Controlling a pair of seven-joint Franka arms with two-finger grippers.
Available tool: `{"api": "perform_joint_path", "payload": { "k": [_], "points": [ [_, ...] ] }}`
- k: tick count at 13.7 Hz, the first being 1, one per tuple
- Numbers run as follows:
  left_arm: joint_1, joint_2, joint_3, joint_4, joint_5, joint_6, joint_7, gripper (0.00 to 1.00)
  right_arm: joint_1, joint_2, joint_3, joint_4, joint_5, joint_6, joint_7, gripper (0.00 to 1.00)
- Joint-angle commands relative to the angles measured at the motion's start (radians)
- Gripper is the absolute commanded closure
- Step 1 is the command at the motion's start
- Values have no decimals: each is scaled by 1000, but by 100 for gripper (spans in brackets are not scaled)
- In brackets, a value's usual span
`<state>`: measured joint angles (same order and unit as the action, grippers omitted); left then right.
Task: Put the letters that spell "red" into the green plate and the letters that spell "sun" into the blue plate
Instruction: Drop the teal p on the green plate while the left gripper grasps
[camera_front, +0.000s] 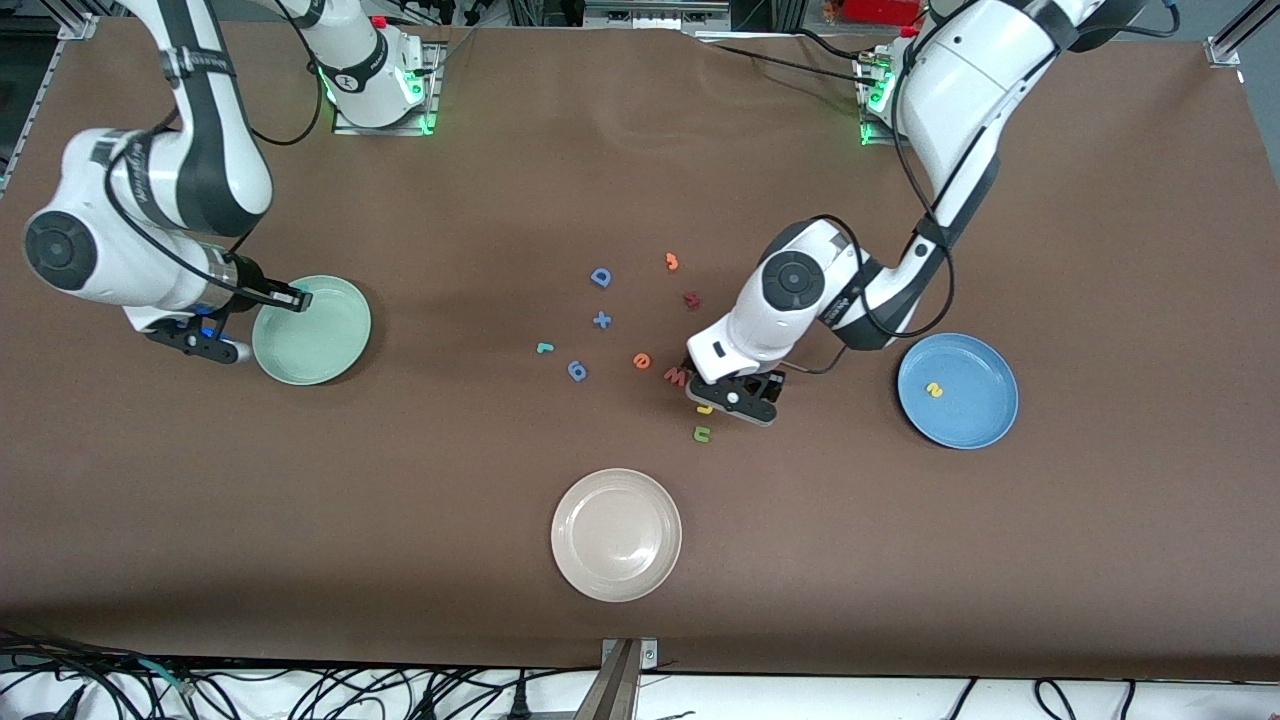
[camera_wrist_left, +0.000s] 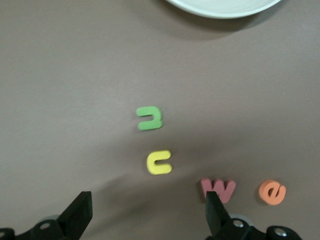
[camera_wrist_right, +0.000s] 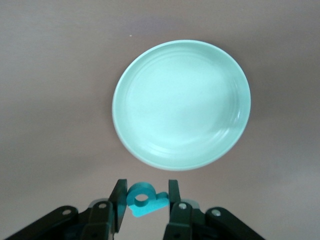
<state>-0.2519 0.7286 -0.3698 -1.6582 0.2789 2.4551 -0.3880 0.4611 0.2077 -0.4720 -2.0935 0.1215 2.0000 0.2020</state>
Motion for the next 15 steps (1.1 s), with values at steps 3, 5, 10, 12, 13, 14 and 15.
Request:
{"api": "perform_joint_path", "payload": {
  "k": [3, 5, 10, 12, 13, 14, 15],
  "points": [
    [-121, 63, 124, 69, 66, -12, -17, 0, -15, 41, -13, -150, 21, 173, -65, 86],
    [-129, 80, 124, 93, 68, -10, -29, 0, -24, 61, -14, -197, 21, 219, -65, 85],
    [-155, 124, 134, 132, 89, -10, -57, 0, -50, 122, -13, -206, 24, 267, -82, 81],
    [-155, 135, 138, 153, 108, -10, -58, 0, -50, 133, -13, -206, 24, 281, -81, 81],
    [-155, 141, 140, 155, 109, -10, -58, 0, -50, 137, -13, -204, 26, 283, -82, 77],
    [-155, 141, 140, 155, 109, -10, -58, 0, -50, 139, -13, -204, 26, 286, -81, 70],
    [-155, 141, 140, 155, 109, -10, -58, 1, -50, 142, -13, -206, 26, 290, -81, 61]
  ]
}}
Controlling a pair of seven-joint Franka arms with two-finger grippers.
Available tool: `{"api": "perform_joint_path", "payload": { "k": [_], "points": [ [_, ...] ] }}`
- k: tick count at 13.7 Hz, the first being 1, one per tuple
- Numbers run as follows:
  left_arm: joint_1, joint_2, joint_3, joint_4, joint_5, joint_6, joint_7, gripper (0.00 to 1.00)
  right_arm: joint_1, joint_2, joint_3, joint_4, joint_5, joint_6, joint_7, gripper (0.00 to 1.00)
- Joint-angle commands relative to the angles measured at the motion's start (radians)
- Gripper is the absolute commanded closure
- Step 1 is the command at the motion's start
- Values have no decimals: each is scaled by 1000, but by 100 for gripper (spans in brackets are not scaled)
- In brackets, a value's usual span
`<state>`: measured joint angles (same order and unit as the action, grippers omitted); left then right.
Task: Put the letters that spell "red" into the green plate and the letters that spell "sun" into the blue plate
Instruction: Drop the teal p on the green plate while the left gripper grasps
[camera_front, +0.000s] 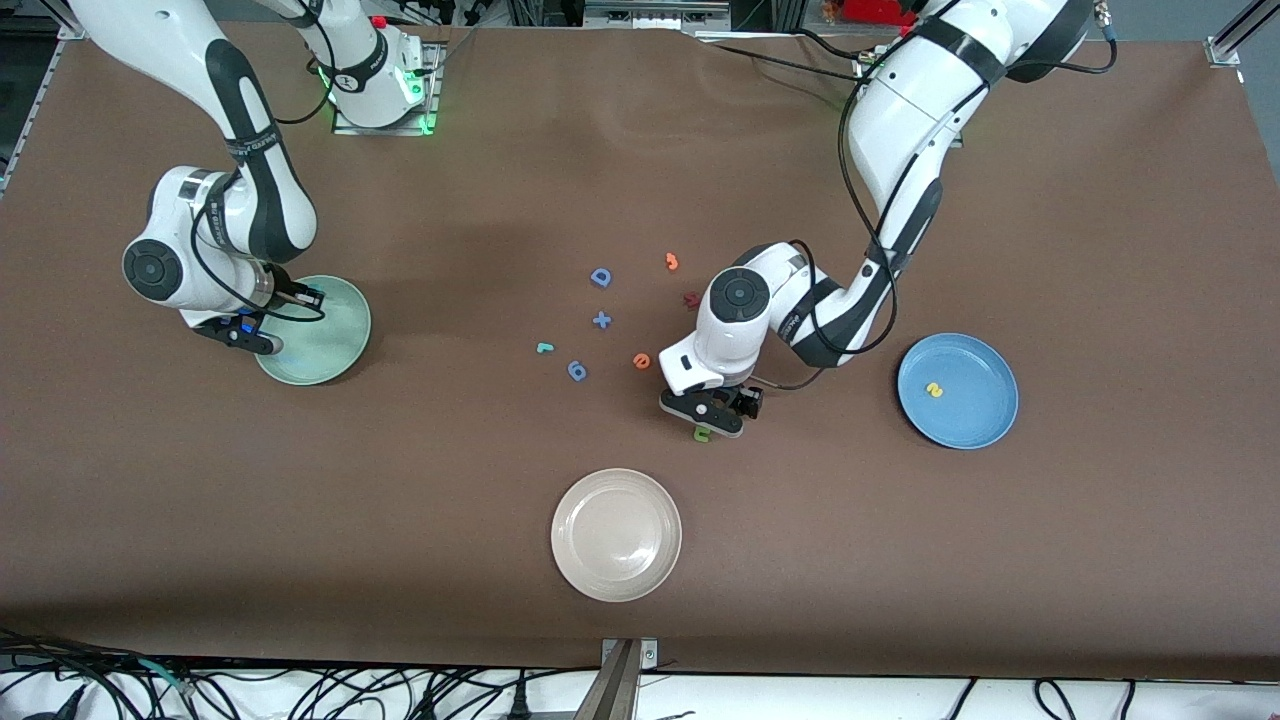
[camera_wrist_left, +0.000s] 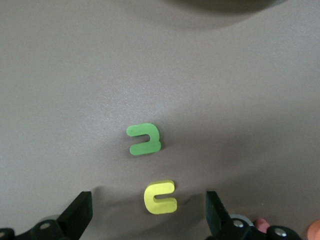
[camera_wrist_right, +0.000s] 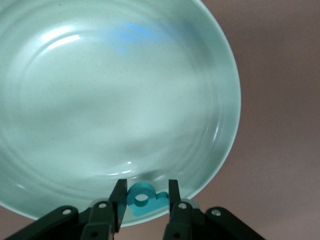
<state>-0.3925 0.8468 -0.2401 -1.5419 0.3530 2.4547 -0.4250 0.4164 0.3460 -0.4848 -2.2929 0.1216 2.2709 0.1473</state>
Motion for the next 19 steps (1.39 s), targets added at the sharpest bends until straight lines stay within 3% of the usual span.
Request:
{"api": "perform_joint_path", "payload": {
  "k": [1, 2, 3, 4, 9, 12, 15, 19],
  "points": [
    [-14, 25, 10, 39, 38, -8, -20, 5, -5, 7, 2, -5, 26, 21, -28, 47],
    [-14, 29, 10, 37, 50, -8, -20, 13, -5, 7, 2, -5, 24, 19, -26, 34],
    [-14, 32, 10, 37, 69, -6, -21, 22, -5, 5, 2, -5, 26, 19, -28, 14],
    [-17, 31, 10, 37, 75, -6, -32, 37, -5, 2, 2, -5, 26, 19, -28, 1],
    [-19, 18, 10, 39, 80, -11, -81, 97, -1, -62, 8, 15, 24, -10, -17, 1],
    [-8, -3, 5, 40, 78, -48, -77, 100, 15, -111, 32, 52, 26, -46, 66, 1],
    [1, -49, 1, 40, 73, -144, -74, 100, 15, -131, 80, 169, 26, -218, 202, 1],
    [40, -94, -4, 40, 29, -227, 52, 100, 15, -122, 184, 306, 29, -300, 436, 1]
  ]
}}
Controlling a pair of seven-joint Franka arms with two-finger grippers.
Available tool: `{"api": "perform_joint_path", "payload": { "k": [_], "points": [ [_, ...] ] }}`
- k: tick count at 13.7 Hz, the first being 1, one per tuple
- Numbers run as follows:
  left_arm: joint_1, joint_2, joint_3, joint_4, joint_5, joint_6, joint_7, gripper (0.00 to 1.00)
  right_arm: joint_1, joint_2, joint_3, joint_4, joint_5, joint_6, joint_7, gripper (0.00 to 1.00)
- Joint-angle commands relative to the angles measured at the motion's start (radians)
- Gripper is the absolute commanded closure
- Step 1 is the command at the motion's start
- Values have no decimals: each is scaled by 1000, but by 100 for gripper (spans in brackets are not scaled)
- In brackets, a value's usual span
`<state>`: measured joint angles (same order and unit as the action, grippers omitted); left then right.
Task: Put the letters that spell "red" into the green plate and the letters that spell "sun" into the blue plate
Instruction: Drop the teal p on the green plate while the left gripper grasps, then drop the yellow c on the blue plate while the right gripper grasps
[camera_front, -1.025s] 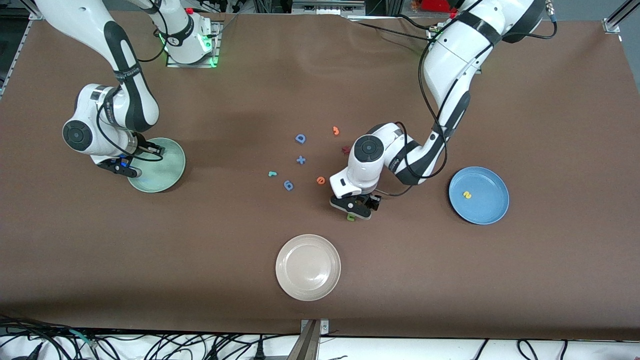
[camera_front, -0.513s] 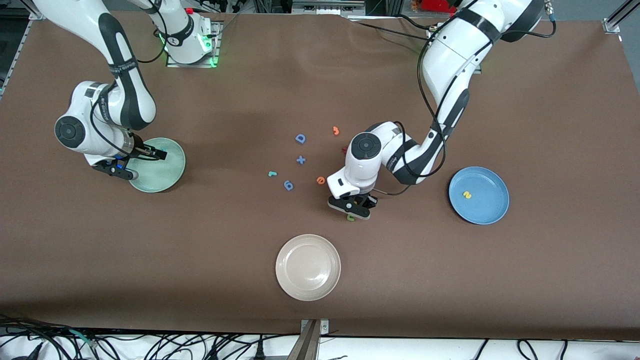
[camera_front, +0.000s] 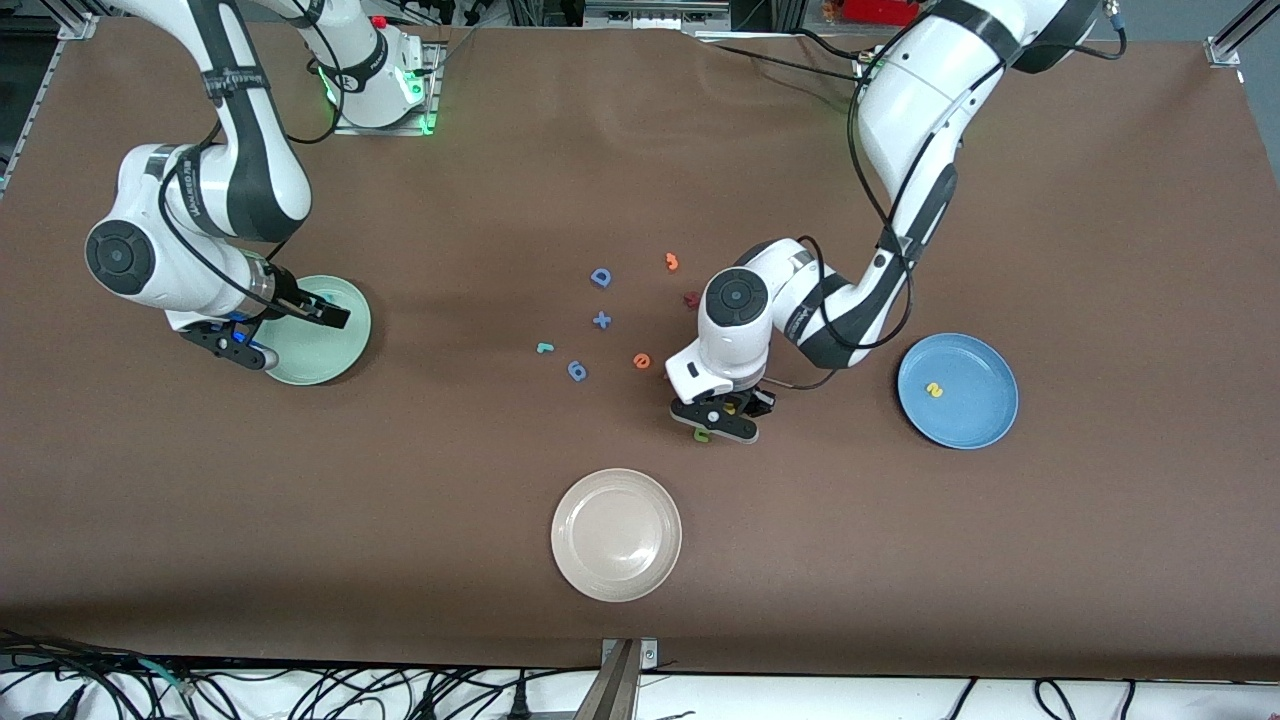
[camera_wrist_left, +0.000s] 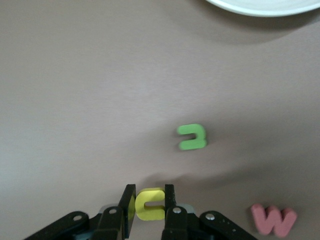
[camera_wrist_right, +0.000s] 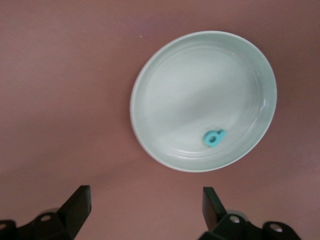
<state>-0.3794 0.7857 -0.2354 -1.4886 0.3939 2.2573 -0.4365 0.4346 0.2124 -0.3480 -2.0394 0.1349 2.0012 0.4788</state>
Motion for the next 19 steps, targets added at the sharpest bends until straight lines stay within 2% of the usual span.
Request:
{"api": "perform_joint_path", "payload": {
  "k": [1, 4, 7, 11, 16, 19],
  "points": [
    [34, -40, -7, -15, -20, -35, 88, 100, -4, 22, 81, 65, 18, -16, 182, 1],
    [86, -83, -7, -27, -23, -102, 241, 100, -2, 53, 161, 74, 155, 77, 296, 1],
    [157, -94, -9, -47, -27, -110, 335, 100, 44, 114, 210, 103, 161, 194, 440, 1],
    [304, -123, -48, -94, -35, -110, 554, 100, 159, 251, 210, 194, 158, 319, 642, 1],
    [597, -192, -226, -252, -32, -107, 757, 100, 223, 369, 210, 216, 157, 490, 728, 2],
    [657, -244, -245, -335, -23, -104, 797, 100, 248, 404, 210, 211, 158, 490, 731, 2]
  ]
}}
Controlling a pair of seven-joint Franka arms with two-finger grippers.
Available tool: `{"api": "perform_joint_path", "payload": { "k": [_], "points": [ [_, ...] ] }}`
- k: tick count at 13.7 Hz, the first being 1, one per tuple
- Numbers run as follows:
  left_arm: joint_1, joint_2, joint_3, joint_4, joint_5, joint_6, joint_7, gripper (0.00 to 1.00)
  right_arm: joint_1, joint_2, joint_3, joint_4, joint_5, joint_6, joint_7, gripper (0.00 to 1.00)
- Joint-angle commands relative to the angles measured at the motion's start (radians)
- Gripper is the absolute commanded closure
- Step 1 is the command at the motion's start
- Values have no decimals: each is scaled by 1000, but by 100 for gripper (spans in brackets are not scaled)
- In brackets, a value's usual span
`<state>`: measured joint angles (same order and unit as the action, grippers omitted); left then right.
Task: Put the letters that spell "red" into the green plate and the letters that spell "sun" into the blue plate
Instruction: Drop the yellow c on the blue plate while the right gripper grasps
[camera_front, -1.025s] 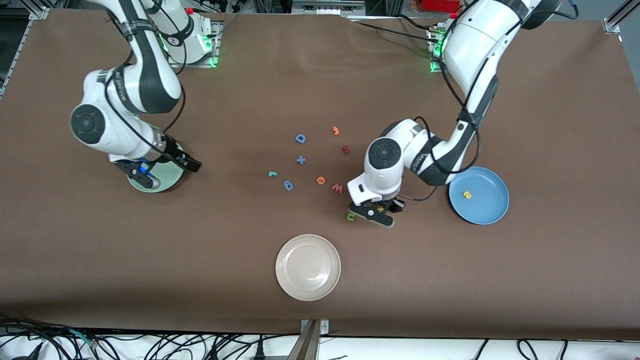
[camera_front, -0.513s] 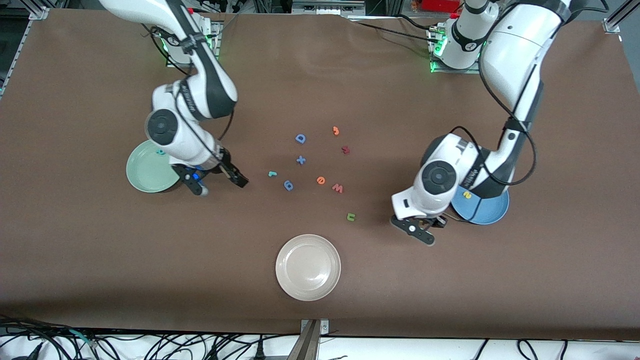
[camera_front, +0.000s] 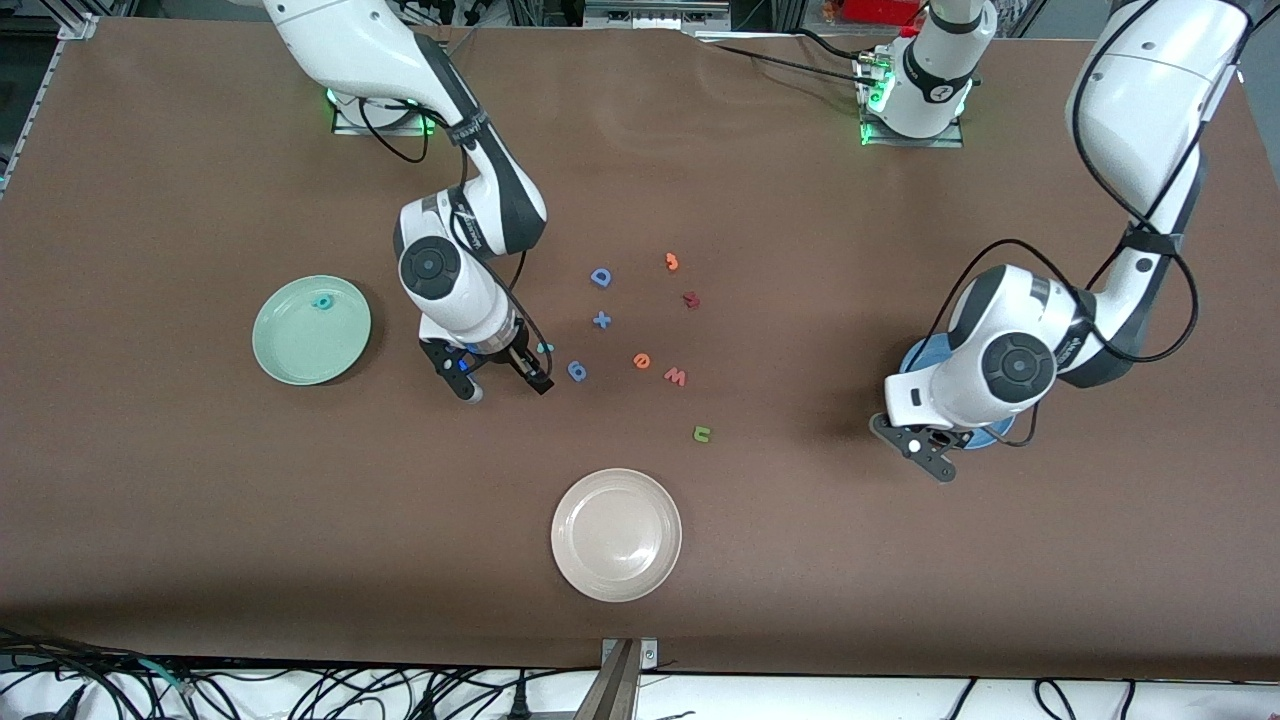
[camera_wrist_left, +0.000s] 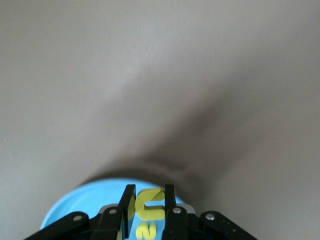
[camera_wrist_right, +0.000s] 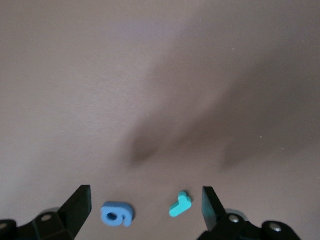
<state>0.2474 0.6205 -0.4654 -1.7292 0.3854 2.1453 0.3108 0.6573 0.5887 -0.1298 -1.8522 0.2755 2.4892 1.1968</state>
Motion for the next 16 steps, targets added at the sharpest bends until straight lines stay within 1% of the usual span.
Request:
{"api": "perform_joint_path", "payload": {
  "k": [1, 3, 4, 5, 6, 7, 8, 9, 10, 11, 12, 13, 14, 15, 16],
  "points": [
    [52, -77, -15, -104, -10, 13, 72, 100, 31, 31, -7, 22, 19, 2, 30, 2],
    [65, -76, -12, -125, 27, 31, 88, 97, 54, 36, -7, 25, 18, 2, 76, 2],
    [94, -73, -13, -142, 62, 60, 88, 97, 59, 36, -8, 22, 18, 2, 76, 4],
    [104, -71, -13, -167, 73, 100, 88, 84, 59, 39, -7, 19, 18, 0, 78, 9],
    [108, -71, -13, -180, 73, 132, 88, 51, 62, 48, -8, 18, 18, -1, 95, 12],
    [107, -71, -13, -179, 76, 139, 88, 15, 68, 49, -8, 7, 16, -3, 98, 12],
    [99, -79, -16, -176, 87, 139, 90, 0, 70, 48, -8, -4, 16, -4, 96, 12],
    [96, -80, -21, -170, 87, 136, 91, 0, 70, 48, -8, -5, 14, -4, 96, 14],
    [98, -80, -42, -170, 86, 131, 90, 0, 70, 49, -10, -10, 14, -4, 95, 19],
    [101, -80, -45, -168, 86, 128, 91, 0, 70, 48, -10, -12, 14, -4, 95, 21],
    [99, -82, -52, -167, 86, 127, 76, 0, 68, 48, -11, -12, 14, -4, 95, 28],
    [98, -85, -82, -164, 76, 127, 65, 0, 70, 48, -11, -12, 14, -6, 95, 35],
    [98, -85, -97, -162, 70, 125, 33, 0, 70, 48, -11, -12, 14, -15, 95, 43],
    [95, -85, -107, -158, 69, 125, -22, 0, 70, 45, -11, -12, 14, -35, 96, 52],
    [92, -81, -142, -156, 69, 125, -83, 0, 70, 43, -13, -12, 13, -46, 95, 61]
  ]
}}
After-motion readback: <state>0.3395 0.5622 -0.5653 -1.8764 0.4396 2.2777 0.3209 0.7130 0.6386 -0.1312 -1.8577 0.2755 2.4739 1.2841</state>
